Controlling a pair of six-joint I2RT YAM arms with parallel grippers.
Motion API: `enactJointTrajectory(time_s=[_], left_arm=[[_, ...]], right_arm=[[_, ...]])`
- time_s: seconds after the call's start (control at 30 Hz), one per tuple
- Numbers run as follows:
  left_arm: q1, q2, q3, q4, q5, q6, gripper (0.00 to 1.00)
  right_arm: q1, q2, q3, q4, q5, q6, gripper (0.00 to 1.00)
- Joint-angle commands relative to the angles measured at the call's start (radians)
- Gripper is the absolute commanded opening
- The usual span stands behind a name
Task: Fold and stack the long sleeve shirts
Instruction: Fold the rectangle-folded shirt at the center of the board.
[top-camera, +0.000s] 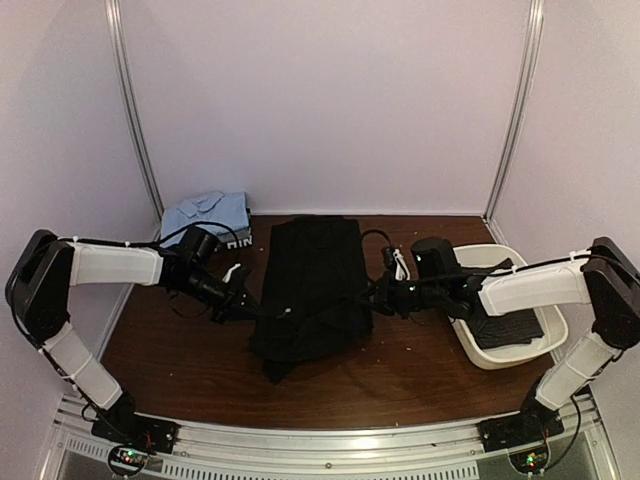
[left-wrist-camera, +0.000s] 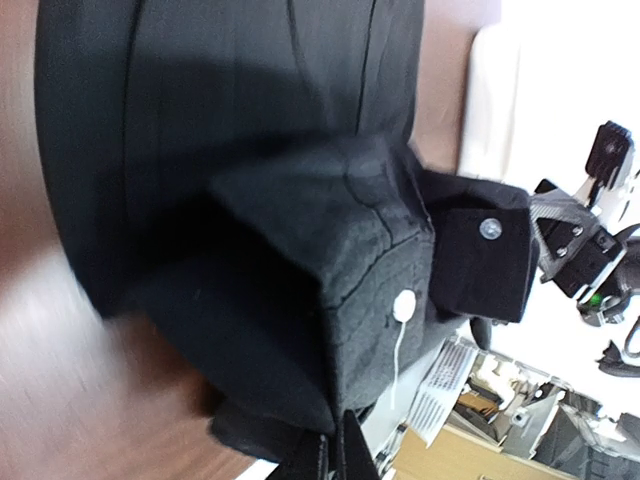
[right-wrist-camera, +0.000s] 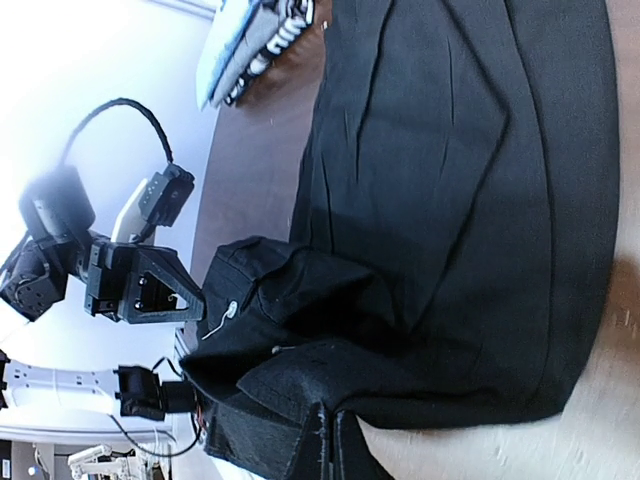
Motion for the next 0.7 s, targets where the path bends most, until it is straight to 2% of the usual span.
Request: enactJointTrajectory(time_s=[0.0,0.13,0.27,0.4,0.67], left_arm=[[0.075,0.119,0.079,0.081,0.062,0.049,0.0],[0.115,0.2,0.085,0.176,0.077,0.015,0.0],[0.12,0.258,0.129,0.181,0.063,0.042,0.01],[0.12,0.274,0.157,0.196,0.044,0.064,0.1],[0.119,0.294,0.189,0.205,0.066,0.1,0.08]], right_arm=[[-0.077,0.112,0.076,0.094,-0.03,-0.043,0.0],[-0.127,0.214,0.121,0.134,-0.061,-0.042,0.0],[-0.136,0.281,0.146,0.144,-0.065,-0.04,0.0],[-0.135,0.293,0.134,0.154,-0.06,-0.034,0.0],[-0.134,0.282,0.121,0.147,-0.042,-0.055,0.0]])
